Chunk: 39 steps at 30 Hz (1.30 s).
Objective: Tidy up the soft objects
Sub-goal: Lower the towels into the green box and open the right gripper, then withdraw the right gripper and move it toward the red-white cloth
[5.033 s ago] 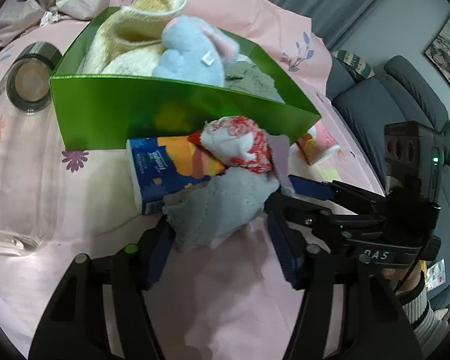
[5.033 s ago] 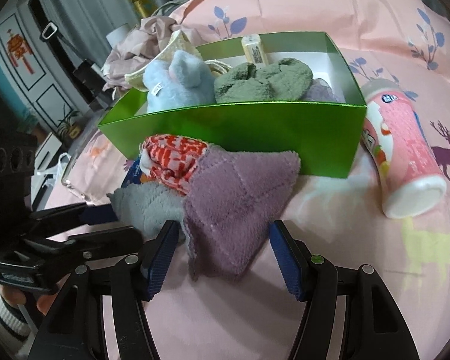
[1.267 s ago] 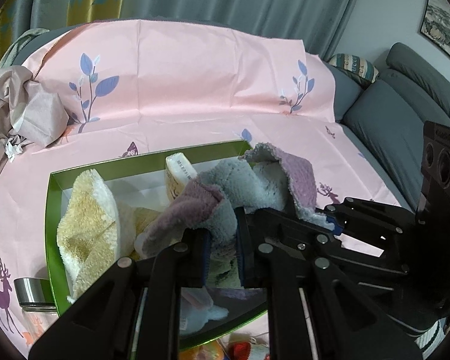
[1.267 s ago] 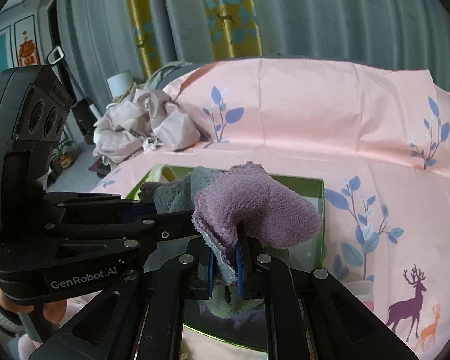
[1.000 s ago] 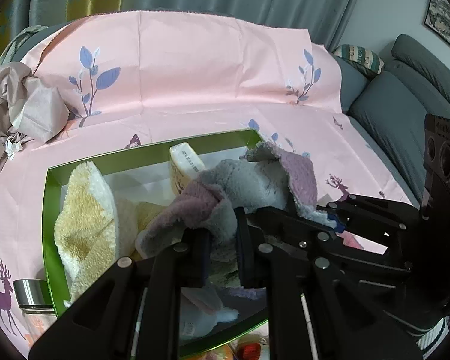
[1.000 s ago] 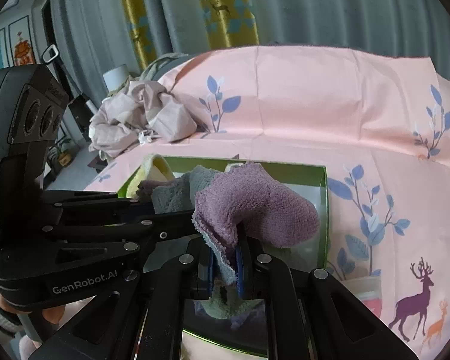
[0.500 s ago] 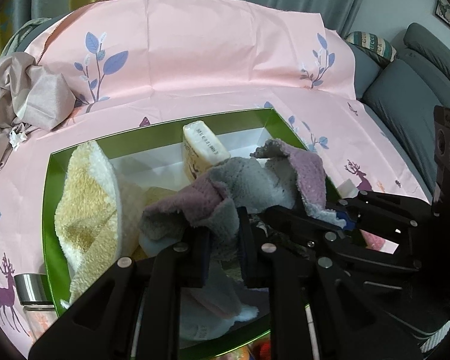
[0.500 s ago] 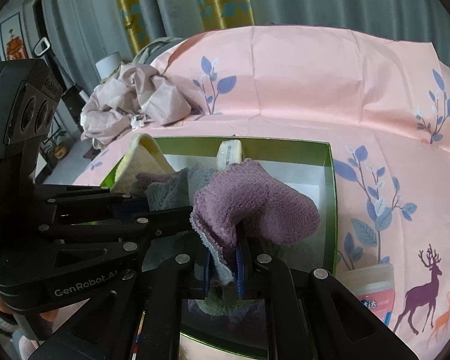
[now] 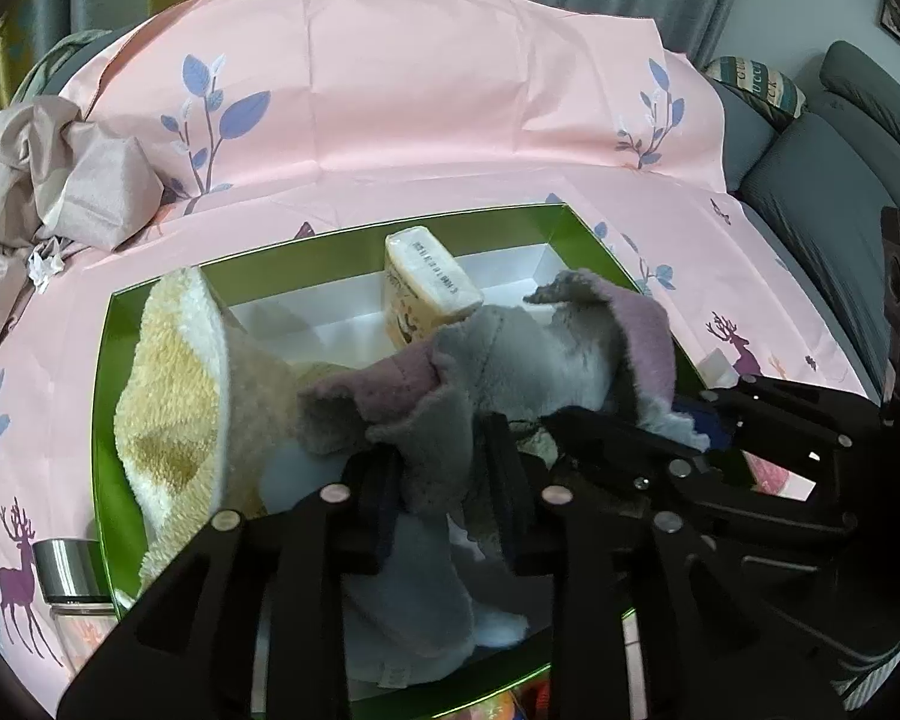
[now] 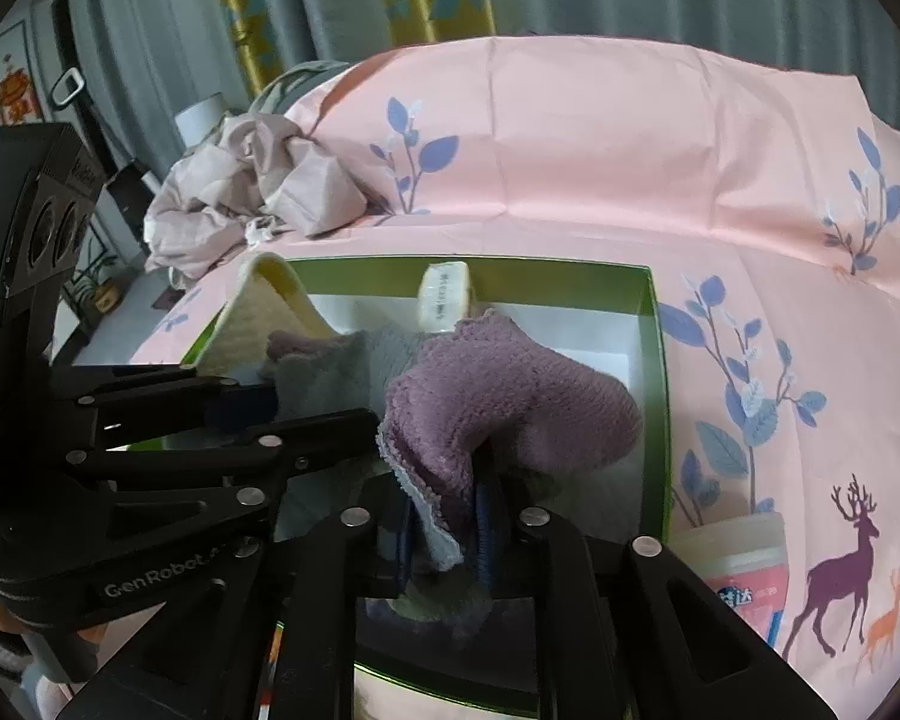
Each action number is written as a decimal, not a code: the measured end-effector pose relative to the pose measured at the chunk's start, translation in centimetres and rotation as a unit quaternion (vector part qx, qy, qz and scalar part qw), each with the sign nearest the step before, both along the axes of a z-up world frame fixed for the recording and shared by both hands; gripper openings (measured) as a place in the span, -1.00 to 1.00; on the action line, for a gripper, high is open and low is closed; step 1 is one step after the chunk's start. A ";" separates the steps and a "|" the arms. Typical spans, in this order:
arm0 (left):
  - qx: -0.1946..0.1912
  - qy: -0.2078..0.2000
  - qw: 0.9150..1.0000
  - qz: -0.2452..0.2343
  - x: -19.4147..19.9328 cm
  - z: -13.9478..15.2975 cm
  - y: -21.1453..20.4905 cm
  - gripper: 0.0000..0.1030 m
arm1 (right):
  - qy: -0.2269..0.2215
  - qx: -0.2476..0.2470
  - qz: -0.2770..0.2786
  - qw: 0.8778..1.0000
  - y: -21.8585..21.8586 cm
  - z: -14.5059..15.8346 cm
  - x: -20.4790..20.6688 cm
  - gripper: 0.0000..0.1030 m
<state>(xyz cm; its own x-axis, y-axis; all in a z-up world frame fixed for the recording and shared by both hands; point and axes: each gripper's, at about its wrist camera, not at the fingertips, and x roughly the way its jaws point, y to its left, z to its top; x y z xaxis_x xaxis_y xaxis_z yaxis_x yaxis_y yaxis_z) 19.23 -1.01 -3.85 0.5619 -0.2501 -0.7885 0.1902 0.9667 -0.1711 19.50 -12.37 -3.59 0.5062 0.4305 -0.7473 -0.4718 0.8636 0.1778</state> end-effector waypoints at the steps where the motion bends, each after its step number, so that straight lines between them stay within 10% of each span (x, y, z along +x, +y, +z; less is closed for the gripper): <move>1: -0.001 0.000 1.000 0.001 0.0 0.0 0.0 -0.40 | 0.001 0.001 -0.002 1.000 -0.1 0.0 0.1 -0.65; 17: -0.017 -0.004 1.000 0.015 -0.6 0.6 0.9 0.22 | -0.001 0.000 -0.039 0.999 -2.1 0.9 0.2 0.01; 39: -0.029 -0.051 0.998 0.027 -5.4 4.3 0.9 0.97 | -0.056 0.026 -0.049 0.997 -5.5 5.0 -5.0 0.31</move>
